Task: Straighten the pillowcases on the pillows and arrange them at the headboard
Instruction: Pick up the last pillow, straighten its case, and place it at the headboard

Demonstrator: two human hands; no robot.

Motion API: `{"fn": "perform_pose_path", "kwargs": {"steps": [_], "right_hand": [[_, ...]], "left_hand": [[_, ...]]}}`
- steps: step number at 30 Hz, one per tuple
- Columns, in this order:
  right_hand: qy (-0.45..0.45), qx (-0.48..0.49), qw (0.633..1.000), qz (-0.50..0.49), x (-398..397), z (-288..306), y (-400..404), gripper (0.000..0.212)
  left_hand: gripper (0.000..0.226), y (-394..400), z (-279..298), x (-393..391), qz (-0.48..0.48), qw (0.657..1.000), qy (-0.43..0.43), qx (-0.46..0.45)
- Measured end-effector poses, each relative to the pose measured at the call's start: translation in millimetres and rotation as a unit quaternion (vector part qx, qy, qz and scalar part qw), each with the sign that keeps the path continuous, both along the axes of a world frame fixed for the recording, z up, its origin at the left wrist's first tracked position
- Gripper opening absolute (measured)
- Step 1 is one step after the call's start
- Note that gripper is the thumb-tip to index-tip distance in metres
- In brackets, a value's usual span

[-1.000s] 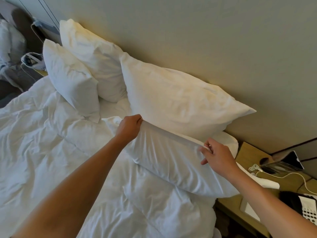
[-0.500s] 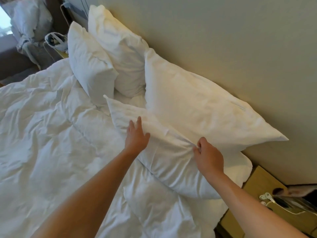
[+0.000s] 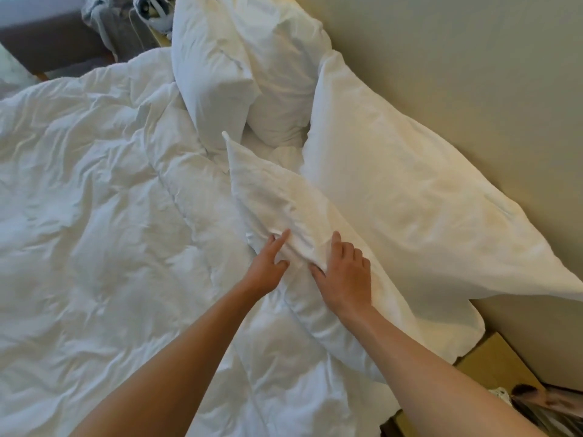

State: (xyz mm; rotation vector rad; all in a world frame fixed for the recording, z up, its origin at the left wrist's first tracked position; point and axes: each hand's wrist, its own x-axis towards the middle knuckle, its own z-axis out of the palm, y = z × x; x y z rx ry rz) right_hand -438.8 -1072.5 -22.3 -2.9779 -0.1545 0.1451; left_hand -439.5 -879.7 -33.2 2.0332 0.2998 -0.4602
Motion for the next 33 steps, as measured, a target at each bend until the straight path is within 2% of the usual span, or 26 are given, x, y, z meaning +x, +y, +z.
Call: {"fn": "perform_pose_path", "kwargs": {"steps": [3, 6, 7, 13, 18, 21, 24, 26, 28, 30, 33], "right_hand": [[0.002, -0.020, 0.999, 0.028, 9, -22, 2, 0.059], [0.044, 0.061, 0.997, 0.035, 22, -36, -3, 0.022], [0.050, 0.103, 0.993, 0.024, 27, -36, -4, 0.017], [0.039, 0.288, 0.955, 0.052, 36, 10, 14, 0.021], [-0.007, 0.381, 0.924, 0.035, 53, 51, 41, 0.036], [-0.019, 0.372, 0.928, 0.020, 71, 59, 18, 0.023], [-0.002, 0.252, 0.968, -0.005, 95, 44, -34, 0.018], [0.026, 0.195, 0.980, -0.042, 107, 29, -68, 0.017], [0.044, 0.216, 0.973, -0.065, 113, 16, -88, 0.013], [0.040, 0.252, 0.966, -0.048, 116, 9, -95, 0.011], [0.024, 0.309, 0.951, -0.015, 119, 6, -95, 0.011]], "left_hand": [[0.083, 4, -4, -7, 0.050, 0.998, 0.031, -0.006], [0.088, 2, -9, -18, 0.083, 0.996, 0.036, -0.012], [0.087, 1, -10, -22, 0.090, 0.995, 0.036, -0.014], [0.073, -5, 4, -44, 0.137, 0.989, 0.047, -0.029], [0.072, -2, 54, -31, 0.155, 0.987, 0.013, -0.028], [0.070, -12, 78, -12, 0.152, 0.988, -0.004, -0.013], [0.072, -39, 72, -1, 0.112, 0.993, 0.025, 0.000], [0.080, -60, 54, -1, 0.084, 0.994, 0.071, 0.007], [0.090, -75, 32, -2, 0.080, 0.990, 0.112, 0.008], [0.100, -86, 14, -2, 0.095, 0.985, 0.141, 0.008], [0.112, -99, -1, 0, 0.105, 0.986, 0.129, 0.019]]}}
